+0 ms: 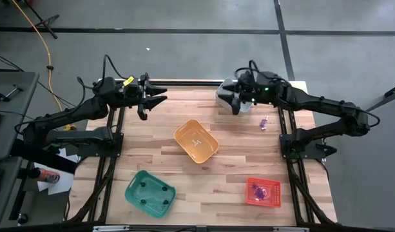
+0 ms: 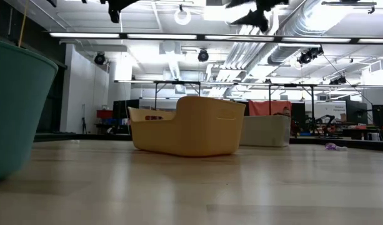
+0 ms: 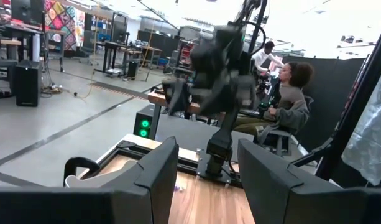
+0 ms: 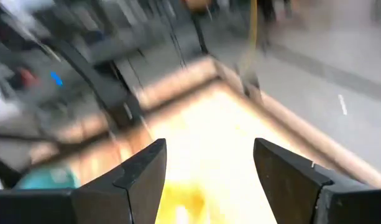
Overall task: Sort Halloween decoration
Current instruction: Put the white bone toy into the yellow bin
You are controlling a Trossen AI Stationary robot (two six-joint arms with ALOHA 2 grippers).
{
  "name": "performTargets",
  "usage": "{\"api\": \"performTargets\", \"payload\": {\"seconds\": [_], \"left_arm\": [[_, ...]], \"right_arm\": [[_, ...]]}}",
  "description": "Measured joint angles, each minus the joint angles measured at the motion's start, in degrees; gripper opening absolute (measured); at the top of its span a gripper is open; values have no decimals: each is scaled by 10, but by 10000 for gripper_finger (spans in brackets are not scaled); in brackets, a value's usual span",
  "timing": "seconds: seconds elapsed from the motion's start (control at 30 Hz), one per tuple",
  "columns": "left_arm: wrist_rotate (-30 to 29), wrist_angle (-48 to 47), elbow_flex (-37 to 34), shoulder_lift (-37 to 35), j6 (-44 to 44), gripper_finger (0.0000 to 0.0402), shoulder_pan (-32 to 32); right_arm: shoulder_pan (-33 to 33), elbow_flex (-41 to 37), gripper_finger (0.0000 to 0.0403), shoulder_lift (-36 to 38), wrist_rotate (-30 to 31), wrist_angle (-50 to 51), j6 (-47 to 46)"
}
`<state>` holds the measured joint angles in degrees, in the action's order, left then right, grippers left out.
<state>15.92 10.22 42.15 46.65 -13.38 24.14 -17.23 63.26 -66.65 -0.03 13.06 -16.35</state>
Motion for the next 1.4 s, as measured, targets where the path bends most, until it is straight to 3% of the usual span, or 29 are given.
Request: {"api": "performTargets", "payload": {"seconds": [0.17, 0.27, 0.47, 0.63, 0.8, 1.07, 1.4], "left_arm": [[-1, 0, 0, 0, 0, 156, 0], [-1, 0, 0, 0, 0, 156, 0], [-8, 0, 0, 0, 0, 156, 0], [-8, 0, 0, 0, 0, 156, 0], [-8, 0, 0, 0, 0, 156, 0], [-8, 0, 0, 0, 0, 156, 0], [-7, 0, 0, 0, -14, 156, 0]], "right_arm": [[0, -6, 236, -16, 73, 257, -89], [0, -49, 236, -20, 93, 359, -188], [-1, -188, 236, -17, 27, 394, -394], [-22, -253, 236, -17, 30, 390, -482], [-57, -267, 236, -17, 71, 408, -488], [-97, -267, 236, -26, 76, 420, -462], [-109, -267, 236, -99, 64, 410, -401]]}}
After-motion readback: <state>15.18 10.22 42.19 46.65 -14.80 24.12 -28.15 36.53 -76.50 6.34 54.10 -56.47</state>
